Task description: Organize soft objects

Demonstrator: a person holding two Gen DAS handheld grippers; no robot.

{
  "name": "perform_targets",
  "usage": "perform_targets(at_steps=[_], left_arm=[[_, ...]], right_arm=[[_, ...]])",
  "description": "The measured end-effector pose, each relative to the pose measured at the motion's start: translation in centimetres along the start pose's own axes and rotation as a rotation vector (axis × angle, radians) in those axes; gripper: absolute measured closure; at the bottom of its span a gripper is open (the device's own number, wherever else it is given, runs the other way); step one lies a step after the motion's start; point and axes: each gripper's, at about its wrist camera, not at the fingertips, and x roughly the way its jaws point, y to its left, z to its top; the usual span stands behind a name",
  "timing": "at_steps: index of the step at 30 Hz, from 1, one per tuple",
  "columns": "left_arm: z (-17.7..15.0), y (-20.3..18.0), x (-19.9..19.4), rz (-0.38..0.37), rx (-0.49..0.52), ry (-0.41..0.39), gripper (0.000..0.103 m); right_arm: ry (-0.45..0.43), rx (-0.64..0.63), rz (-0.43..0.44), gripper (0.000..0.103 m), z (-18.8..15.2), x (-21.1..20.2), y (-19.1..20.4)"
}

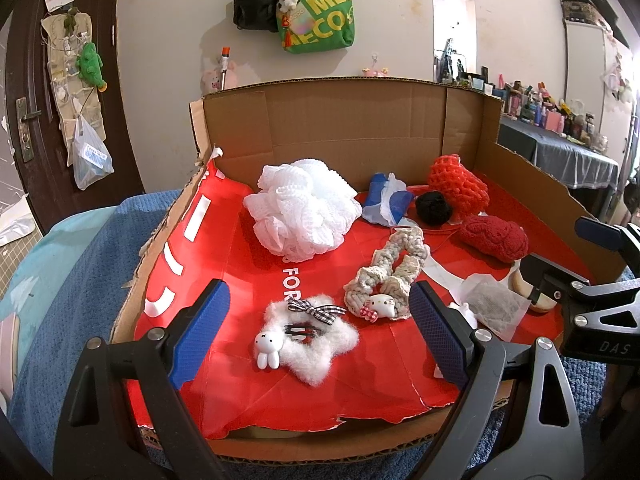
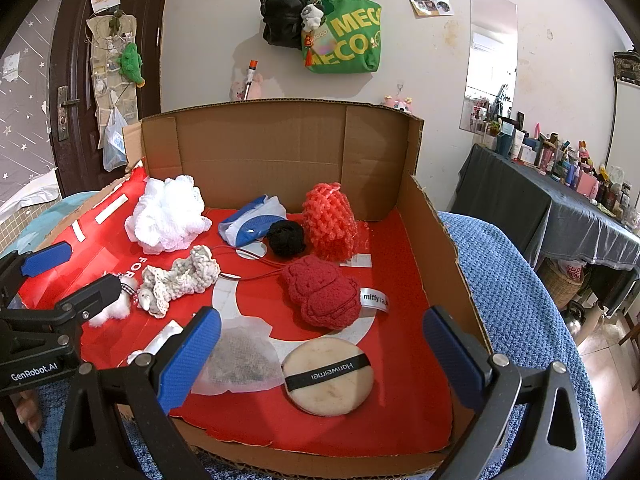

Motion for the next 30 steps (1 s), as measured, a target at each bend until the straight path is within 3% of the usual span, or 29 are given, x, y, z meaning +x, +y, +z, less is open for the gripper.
perform_targets(at_steps=[25,30], left_arm=[[0.0,0.0,0.0,-0.002,0.001,-0.001,0.011],[-0.2,0.8,-1.8,-0.042,-0.059,-0.003,0.011]], right_arm=[[0.001,-0.001,0.000,0.000,0.0,0.0,0.0],[0.001,0.019,0.008,0.000,0.1,-0.5,-0.2]])
